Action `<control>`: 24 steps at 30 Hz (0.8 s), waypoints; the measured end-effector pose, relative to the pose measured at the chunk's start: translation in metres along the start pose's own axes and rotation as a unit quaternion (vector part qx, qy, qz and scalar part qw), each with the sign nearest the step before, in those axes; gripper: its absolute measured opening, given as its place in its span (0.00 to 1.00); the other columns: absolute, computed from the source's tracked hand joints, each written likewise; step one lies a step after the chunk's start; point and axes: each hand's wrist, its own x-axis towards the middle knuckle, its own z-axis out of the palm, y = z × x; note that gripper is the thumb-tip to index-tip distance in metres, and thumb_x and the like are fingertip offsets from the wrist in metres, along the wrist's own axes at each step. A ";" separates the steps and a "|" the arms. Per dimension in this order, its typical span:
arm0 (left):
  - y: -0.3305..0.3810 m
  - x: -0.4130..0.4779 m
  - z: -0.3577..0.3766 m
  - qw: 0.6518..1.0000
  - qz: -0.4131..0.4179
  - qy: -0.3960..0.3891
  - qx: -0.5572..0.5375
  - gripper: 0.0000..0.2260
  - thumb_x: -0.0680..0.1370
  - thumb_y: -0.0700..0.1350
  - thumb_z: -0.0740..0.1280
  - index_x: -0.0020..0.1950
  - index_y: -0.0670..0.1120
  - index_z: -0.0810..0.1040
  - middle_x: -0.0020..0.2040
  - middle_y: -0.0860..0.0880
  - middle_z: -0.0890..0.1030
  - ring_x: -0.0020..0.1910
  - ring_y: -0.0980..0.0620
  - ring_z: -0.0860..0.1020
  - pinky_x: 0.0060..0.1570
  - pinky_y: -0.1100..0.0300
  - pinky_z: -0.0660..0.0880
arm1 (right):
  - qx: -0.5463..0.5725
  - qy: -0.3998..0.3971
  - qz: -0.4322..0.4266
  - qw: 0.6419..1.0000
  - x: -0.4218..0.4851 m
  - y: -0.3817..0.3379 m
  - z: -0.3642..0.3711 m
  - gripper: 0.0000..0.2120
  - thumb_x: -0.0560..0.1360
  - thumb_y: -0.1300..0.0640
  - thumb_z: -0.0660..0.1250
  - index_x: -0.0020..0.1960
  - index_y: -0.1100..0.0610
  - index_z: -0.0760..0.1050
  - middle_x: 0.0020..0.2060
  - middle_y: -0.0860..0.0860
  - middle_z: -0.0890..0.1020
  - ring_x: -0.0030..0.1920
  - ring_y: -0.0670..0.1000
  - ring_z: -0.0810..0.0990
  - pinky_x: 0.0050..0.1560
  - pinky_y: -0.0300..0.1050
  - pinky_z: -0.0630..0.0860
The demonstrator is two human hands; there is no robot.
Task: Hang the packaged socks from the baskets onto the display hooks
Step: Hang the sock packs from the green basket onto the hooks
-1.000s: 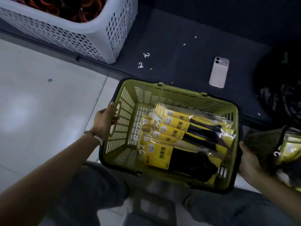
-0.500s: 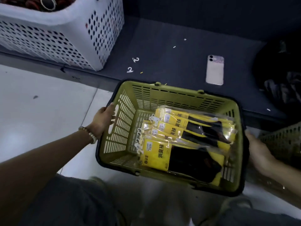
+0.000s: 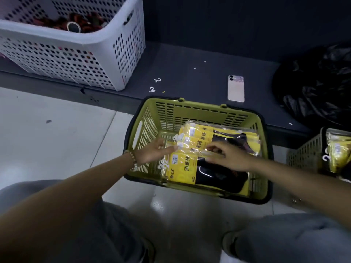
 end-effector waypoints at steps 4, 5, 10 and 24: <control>-0.016 -0.009 0.007 0.992 -0.100 -0.059 0.054 0.29 0.76 0.61 0.62 0.70 0.43 0.69 0.68 0.47 0.72 0.64 0.47 0.74 0.64 0.49 0.70 | -0.127 0.029 0.002 0.991 0.004 0.001 0.016 0.33 0.72 0.41 0.69 0.72 0.52 0.63 0.67 0.49 0.69 0.67 0.51 0.68 0.61 0.44 0.67; -0.015 -0.011 0.011 0.991 -0.104 -0.062 0.063 0.27 0.77 0.59 0.62 0.68 0.42 0.71 0.67 0.48 0.73 0.63 0.46 0.75 0.60 0.53 0.72 | -0.134 0.039 0.006 0.990 0.006 0.000 0.017 0.33 0.72 0.41 0.69 0.72 0.52 0.63 0.66 0.50 0.69 0.67 0.52 0.68 0.59 0.44 0.67; -0.008 -0.009 0.023 0.995 -0.096 -0.008 0.027 0.25 0.78 0.53 0.63 0.69 0.37 0.69 0.67 0.40 0.73 0.63 0.43 0.74 0.54 0.59 0.70 | -0.175 0.045 0.040 0.983 0.023 -0.004 0.013 0.33 0.67 0.40 0.73 0.66 0.53 0.67 0.58 0.50 0.71 0.62 0.52 0.70 0.59 0.46 0.69; 0.052 -0.001 -0.025 0.931 -0.072 0.195 -0.300 0.47 0.64 0.57 0.77 0.75 0.46 0.56 0.66 0.49 0.73 0.62 0.50 0.73 0.61 0.53 0.72 | 0.239 0.140 -0.052 0.959 0.038 -0.064 -0.052 0.10 0.74 0.61 0.70 0.52 0.62 0.74 0.49 0.55 0.82 0.49 0.52 0.80 0.54 0.43 0.74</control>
